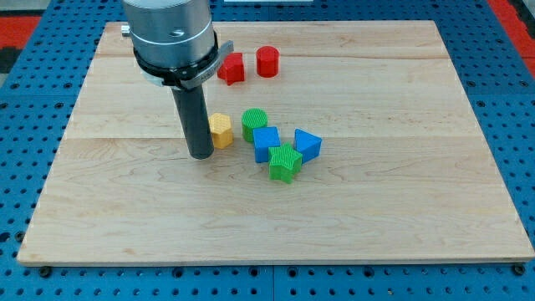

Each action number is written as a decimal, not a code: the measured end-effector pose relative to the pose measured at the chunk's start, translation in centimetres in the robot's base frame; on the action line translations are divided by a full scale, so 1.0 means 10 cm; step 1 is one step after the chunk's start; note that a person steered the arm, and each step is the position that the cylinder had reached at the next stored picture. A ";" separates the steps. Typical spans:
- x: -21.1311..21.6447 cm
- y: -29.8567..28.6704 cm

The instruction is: Move the yellow hexagon to the left of the red star

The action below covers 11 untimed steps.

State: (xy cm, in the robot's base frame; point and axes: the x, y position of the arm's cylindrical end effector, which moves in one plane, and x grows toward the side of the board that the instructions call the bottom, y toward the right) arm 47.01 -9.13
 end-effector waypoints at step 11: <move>-1.17 -0.48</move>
